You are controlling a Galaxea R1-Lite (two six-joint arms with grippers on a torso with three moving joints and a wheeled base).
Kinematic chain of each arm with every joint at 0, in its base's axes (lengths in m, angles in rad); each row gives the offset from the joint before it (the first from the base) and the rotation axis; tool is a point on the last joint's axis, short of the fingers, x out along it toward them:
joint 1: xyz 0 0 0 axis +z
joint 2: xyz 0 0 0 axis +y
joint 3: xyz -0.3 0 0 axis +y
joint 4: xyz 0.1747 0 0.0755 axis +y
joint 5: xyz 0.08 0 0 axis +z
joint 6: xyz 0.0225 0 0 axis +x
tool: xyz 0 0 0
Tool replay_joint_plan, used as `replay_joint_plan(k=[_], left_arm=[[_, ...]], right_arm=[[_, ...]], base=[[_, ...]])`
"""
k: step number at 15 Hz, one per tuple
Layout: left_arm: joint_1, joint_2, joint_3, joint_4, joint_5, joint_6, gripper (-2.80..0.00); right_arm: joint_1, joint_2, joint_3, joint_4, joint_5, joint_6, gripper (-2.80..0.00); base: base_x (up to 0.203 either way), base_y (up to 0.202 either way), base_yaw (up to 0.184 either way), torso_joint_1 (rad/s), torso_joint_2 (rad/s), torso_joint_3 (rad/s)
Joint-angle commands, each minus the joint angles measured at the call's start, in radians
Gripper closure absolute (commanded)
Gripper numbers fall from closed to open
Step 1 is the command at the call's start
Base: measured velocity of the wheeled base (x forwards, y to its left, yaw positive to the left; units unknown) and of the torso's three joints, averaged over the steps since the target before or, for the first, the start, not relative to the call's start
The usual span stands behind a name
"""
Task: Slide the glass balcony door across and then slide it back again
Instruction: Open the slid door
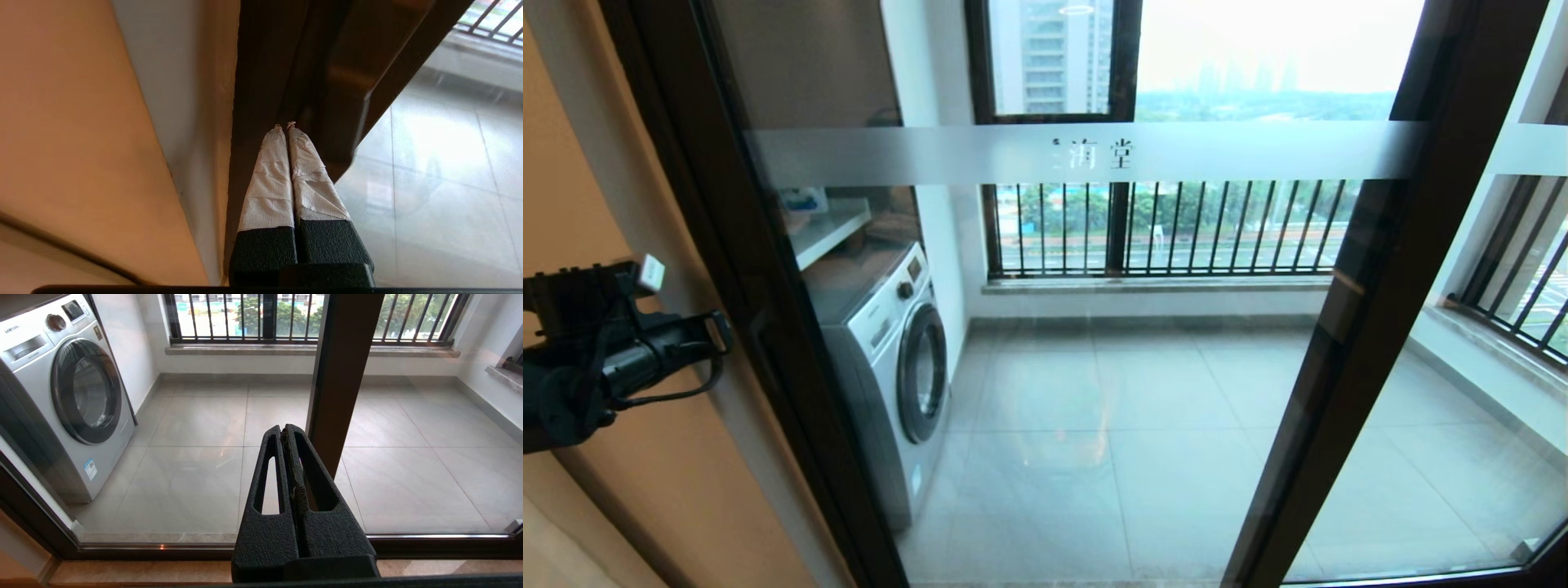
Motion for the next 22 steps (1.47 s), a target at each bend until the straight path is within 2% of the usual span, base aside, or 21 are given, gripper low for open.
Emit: replay_joint_plan(k=[1, 3, 7, 10, 13, 22], left_arm=[[0.000, 0.091, -0.018, -0.011, 0.004, 0.023, 0.00], [0.000, 0.124, -0.056, -0.045, 0.010, 0.057, 0.00], [-0.019, 0.109, -0.064, -0.042, 0.011, 0.057, 0.00], [-0.069, 0.103, -0.053, -0.042, 0.020, 0.054, 0.00], [-0.144, 0.095, -0.055, -0.042, 0.068, 0.053, 0.00], [-0.222, 0.087, -0.064, -0.042, 0.121, 0.053, 0.00]], right_arm=[[0.000, 0.001, 0.000, 0.000, 0.000, 0.001, 0.00], [0.000, 0.001, 0.000, 0.000, 0.000, -0.001, 0.00], [0.000, 0.001, 0.000, 0.000, 0.000, -0.001, 0.00], [0.000, 0.001, 0.000, 0.000, 0.000, -0.001, 0.00], [0.000, 0.001, 0.000, 0.000, 0.000, 0.000, 0.00], [0.000, 0.001, 0.000, 0.000, 0.000, -0.001, 0.00]], base=[[0.000, 0.000, 0.000, 0.000, 0.00, 0.000], [0.000, 0.000, 0.000, 0.000, 0.00, 0.000], [0.000, 0.000, 0.000, 0.000, 0.00, 0.000], [0.000, 0.000, 0.000, 0.000, 0.00, 0.000], [0.000, 0.000, 0.000, 0.000, 0.00, 0.000], [0.000, 0.000, 0.000, 0.000, 0.00, 0.000]])
